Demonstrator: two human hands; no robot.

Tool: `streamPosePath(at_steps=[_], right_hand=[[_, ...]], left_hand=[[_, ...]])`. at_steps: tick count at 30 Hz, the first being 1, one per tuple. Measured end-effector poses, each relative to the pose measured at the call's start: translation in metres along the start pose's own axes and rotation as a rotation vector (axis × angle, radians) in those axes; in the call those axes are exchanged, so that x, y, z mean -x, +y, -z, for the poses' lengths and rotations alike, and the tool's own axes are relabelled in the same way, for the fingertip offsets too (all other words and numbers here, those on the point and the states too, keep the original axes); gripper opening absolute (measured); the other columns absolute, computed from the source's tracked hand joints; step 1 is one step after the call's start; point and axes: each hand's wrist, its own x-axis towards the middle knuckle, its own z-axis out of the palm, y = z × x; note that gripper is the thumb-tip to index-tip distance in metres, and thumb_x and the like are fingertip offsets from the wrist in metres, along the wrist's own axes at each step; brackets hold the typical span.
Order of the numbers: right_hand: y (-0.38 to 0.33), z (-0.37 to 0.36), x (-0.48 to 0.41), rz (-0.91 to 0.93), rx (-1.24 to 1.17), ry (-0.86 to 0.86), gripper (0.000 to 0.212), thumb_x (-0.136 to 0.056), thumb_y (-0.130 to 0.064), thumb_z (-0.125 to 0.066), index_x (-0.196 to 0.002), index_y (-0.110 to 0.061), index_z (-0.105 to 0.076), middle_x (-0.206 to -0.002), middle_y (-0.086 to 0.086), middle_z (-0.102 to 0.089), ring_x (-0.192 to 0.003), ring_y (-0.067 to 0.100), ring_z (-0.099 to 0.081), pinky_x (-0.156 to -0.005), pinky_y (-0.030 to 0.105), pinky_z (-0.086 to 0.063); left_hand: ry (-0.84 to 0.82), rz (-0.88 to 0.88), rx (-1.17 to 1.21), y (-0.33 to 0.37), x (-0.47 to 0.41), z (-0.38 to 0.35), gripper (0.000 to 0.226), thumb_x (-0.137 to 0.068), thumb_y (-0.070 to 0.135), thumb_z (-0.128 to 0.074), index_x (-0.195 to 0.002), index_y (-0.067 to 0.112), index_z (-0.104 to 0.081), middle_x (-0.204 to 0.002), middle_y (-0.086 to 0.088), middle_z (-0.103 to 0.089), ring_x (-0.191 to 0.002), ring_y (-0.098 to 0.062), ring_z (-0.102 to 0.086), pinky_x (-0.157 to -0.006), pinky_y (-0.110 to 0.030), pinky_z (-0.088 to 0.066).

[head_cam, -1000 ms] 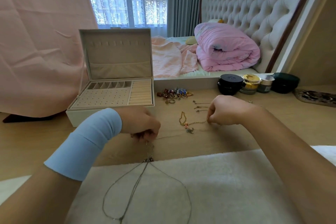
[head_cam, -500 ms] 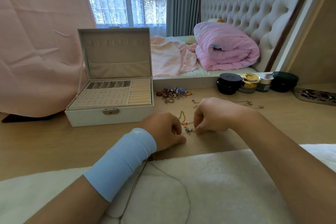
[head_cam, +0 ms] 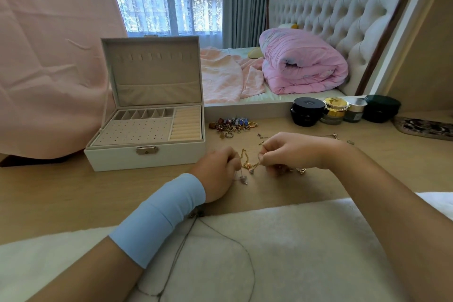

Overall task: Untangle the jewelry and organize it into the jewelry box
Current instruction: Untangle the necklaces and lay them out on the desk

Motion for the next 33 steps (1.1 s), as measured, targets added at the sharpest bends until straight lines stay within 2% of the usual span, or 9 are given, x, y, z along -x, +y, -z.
streamPosePath(at_steps=[4,8,10,15,19,24,28,30,33], right_hand=[[0.005,0.002,-0.002,0.072,-0.138,0.005,0.017,-0.102,-0.02,-0.056,-0.088,-0.013,-0.063,-0.07,0.004,-0.052,-0.059,0.013,-0.046,-0.059,0.025,-0.044],[0.007,0.004,-0.004,0.068,-0.109,0.056,0.017,-0.101,-0.022,-0.058,-0.088,-0.013,-0.065,-0.072,0.005,-0.051,-0.059,0.012,-0.045,-0.061,0.028,-0.044],[0.008,0.006,-0.003,0.037,-0.054,0.051,0.018,-0.101,-0.024,-0.058,-0.088,-0.014,-0.066,-0.072,0.003,-0.054,-0.06,0.013,-0.046,-0.062,0.029,-0.043],[0.004,0.007,-0.001,0.041,-0.061,0.039,0.021,-0.103,-0.022,-0.055,-0.086,-0.013,-0.063,-0.069,-0.001,-0.055,-0.053,0.009,-0.044,-0.054,0.022,-0.039],[0.003,0.01,0.001,0.126,-0.165,0.01,0.02,-0.104,-0.02,-0.053,-0.087,-0.012,-0.061,-0.068,0.002,-0.055,-0.051,0.011,-0.041,-0.054,0.026,-0.036],[0.001,0.013,0.003,0.219,-0.266,0.032,0.02,-0.104,-0.021,-0.053,-0.088,-0.014,-0.061,-0.069,0.003,-0.051,-0.053,0.013,-0.038,-0.054,0.028,-0.035],[0.005,0.017,0.003,0.241,-0.301,0.104,0.02,-0.104,-0.022,-0.053,-0.089,-0.014,-0.062,-0.067,0.001,-0.051,-0.052,0.012,-0.038,-0.051,0.026,-0.033],[0.009,0.02,0.005,0.236,-0.311,0.146,0.018,-0.104,-0.022,-0.053,-0.09,-0.015,-0.062,-0.066,0.0,-0.05,-0.051,0.012,-0.037,-0.05,0.026,-0.032],[0.017,0.027,0.007,0.222,-0.318,0.185,0.016,-0.103,-0.024,-0.055,-0.091,-0.016,-0.063,-0.065,-0.001,-0.05,-0.05,0.01,-0.037,-0.049,0.024,-0.031]], left_hand=[[0.055,0.078,0.439,0.002,-0.001,0.002,0.018,-0.104,0.018,-0.04,-0.091,0.019,-0.052,-0.082,0.002,-0.064,-0.075,-0.017,-0.06,-0.089,-0.044,-0.055],[-0.023,0.179,0.728,0.004,0.001,0.009,0.013,-0.103,0.016,-0.042,-0.095,0.013,-0.051,-0.068,-0.003,-0.046,-0.054,-0.013,-0.044,-0.073,-0.044,-0.061],[-0.038,0.136,0.596,0.002,0.001,0.014,0.013,-0.102,0.017,-0.044,-0.094,0.013,-0.053,-0.068,-0.002,-0.048,-0.053,-0.012,-0.046,-0.066,-0.035,-0.061],[-0.107,-0.015,0.13,0.002,0.005,0.02,0.011,-0.099,0.023,-0.053,-0.092,0.023,-0.061,-0.081,0.007,-0.066,-0.072,-0.008,-0.06,-0.076,-0.023,-0.05],[-0.038,-0.074,-0.203,0.004,0.005,0.02,0.011,-0.096,0.03,-0.057,-0.105,0.029,-0.061,-0.102,0.012,-0.062,-0.09,-0.005,-0.056,-0.083,-0.021,-0.045],[0.082,-0.153,0.138,0.01,-0.005,0.011,0.036,-0.089,0.033,-0.067,-0.124,0.029,-0.058,-0.116,0.017,-0.066,-0.11,0.0,-0.059,-0.102,-0.029,-0.046],[0.008,-0.093,0.278,0.021,-0.02,0.011,0.01,-0.089,0.027,-0.069,-0.099,0.024,-0.071,-0.083,0.011,-0.074,-0.079,0.001,-0.066,-0.088,-0.029,-0.052],[-0.027,-0.084,0.221,0.023,-0.023,0.018,0.014,-0.092,0.03,-0.064,-0.088,0.019,-0.072,-0.073,0.011,-0.068,-0.064,-0.001,-0.058,-0.077,-0.025,-0.05],[-0.106,-0.056,0.12,0.025,-0.024,0.031,0.021,-0.096,0.035,-0.057,-0.085,0.022,-0.07,-0.073,0.011,-0.064,-0.065,-0.006,-0.054,-0.072,-0.022,-0.047]])
